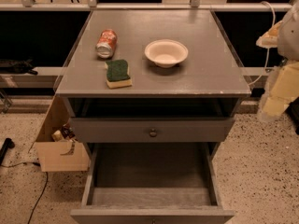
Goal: Close middle drawer
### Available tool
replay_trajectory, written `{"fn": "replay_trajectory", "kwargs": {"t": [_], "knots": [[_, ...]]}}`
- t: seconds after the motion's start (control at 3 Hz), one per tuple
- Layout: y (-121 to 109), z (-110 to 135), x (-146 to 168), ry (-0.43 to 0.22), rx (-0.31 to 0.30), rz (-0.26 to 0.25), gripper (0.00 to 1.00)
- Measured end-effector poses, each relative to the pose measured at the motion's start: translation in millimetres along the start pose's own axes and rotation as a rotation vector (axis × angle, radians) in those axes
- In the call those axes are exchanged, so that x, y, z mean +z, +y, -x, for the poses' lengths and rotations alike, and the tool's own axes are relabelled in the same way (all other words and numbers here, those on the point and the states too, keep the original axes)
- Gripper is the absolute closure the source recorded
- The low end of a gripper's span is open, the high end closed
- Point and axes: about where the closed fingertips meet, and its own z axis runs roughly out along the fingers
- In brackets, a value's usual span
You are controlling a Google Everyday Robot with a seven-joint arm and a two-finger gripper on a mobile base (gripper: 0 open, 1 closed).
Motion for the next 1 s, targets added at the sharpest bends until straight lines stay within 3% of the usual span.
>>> {"fn": "replay_trajectory", "kwargs": {"t": [0.33,0.67,1.0], "knots": [[0,0,0,0.000,0.000,0.000,0.00],[6,-7,6,-0.038,0.037,-0.006,0.00],[27,-22,22,-0.092,0.123,-0.011,0.00]]}}
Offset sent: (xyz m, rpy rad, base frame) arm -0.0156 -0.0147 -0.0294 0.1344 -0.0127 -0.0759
